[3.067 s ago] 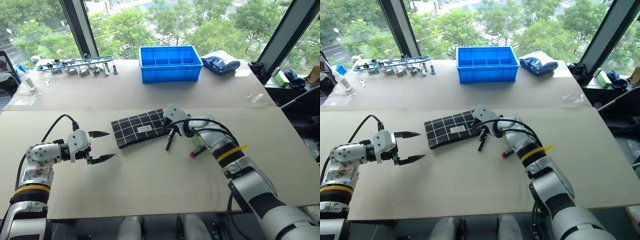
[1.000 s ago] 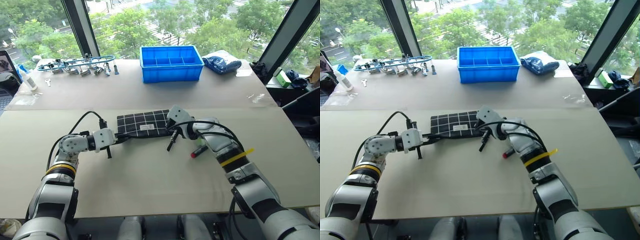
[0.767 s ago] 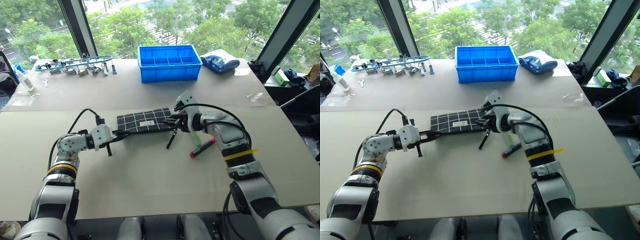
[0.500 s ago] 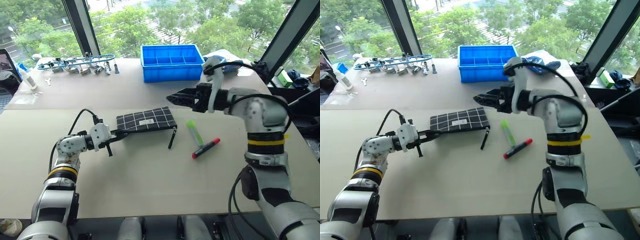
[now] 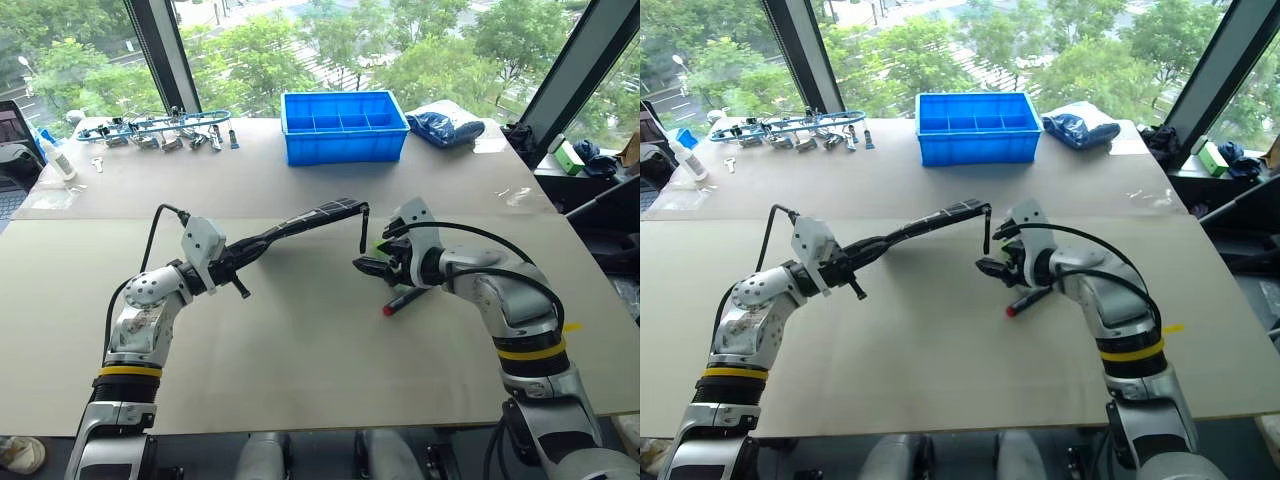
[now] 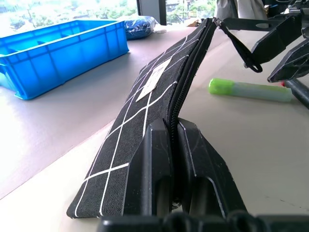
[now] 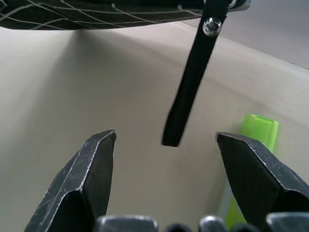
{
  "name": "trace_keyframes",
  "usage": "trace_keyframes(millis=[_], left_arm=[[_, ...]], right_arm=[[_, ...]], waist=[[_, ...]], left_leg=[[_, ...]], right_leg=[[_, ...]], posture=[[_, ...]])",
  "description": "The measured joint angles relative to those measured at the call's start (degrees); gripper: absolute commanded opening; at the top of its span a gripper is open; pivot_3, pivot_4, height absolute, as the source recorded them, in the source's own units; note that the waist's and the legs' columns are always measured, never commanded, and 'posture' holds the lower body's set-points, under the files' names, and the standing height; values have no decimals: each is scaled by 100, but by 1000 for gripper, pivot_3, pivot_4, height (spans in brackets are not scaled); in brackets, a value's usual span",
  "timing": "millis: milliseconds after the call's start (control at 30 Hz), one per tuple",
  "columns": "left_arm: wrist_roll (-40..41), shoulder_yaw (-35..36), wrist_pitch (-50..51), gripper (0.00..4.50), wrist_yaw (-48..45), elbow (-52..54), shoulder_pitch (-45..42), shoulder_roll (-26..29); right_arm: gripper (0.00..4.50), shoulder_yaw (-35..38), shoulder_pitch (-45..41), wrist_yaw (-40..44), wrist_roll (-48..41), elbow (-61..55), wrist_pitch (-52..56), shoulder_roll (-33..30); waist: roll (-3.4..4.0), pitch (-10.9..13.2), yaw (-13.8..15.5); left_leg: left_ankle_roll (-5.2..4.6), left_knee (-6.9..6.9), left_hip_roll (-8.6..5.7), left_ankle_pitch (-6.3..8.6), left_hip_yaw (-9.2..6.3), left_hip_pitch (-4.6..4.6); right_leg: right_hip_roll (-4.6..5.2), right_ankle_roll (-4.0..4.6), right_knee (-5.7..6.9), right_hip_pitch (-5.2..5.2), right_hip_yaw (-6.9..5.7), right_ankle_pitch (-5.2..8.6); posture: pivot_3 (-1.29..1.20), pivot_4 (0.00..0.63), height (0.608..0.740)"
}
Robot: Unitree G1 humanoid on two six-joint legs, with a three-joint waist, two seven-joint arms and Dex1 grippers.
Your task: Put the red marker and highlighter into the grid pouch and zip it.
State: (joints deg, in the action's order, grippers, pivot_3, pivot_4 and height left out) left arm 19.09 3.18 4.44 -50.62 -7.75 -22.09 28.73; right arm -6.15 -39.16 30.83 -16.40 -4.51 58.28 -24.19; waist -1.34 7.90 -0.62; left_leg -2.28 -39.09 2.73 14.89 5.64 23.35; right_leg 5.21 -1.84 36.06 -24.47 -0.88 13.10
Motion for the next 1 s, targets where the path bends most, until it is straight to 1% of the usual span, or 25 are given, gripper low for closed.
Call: trace_keyframes(millis=[100, 300, 467, 667, 1000], left_arm=[[-47, -55, 77, 0, -10, 108, 167, 17], [-78, -93, 228, 0, -52, 376, 343, 109], [-78, -105, 489, 0, 3, 503, 346, 110], [10, -71, 1085, 0, 167, 816, 341, 153], [128, -47, 1344, 0, 244, 1032, 411, 212]], right_arm=[[3682, -1, -222, 14, 62, 216, -197, 0], [3682, -163, -291, 46, 194, 612, -527, 132], [3682, -242, -301, 132, 220, 711, -598, 194], [3682, -266, -281, 230, 228, 730, -625, 191], [3682, -338, -278, 128, 391, 900, -824, 372]], waist=[[0, 0, -9], [1, 0, -8], [1, 0, -6], [1, 1, -10], [1, 1, -6]], left_leg=[[0, 2, 3, 0, 3, 0], [0, 2, 3, 0, 18, 0], [0, 2, 3, 0, 20, 1], [0, 3, 4, 0, 19, 0], [1, 2, 4, 0, 20, 1]], right_leg=[[-3, 0, 1, 0, -1, 0], [-1, 0, 0, 0, 0, 0], [-1, 0, 1, 0, -1, 0], [-2, 0, 1, 0, 0, 0], [-1, 0, 1, 0, 0, 0]], posture=[[0, 150, 740], [0, 150, 740], [0, 150, 740], [0, 150, 740], [0, 150, 740]])
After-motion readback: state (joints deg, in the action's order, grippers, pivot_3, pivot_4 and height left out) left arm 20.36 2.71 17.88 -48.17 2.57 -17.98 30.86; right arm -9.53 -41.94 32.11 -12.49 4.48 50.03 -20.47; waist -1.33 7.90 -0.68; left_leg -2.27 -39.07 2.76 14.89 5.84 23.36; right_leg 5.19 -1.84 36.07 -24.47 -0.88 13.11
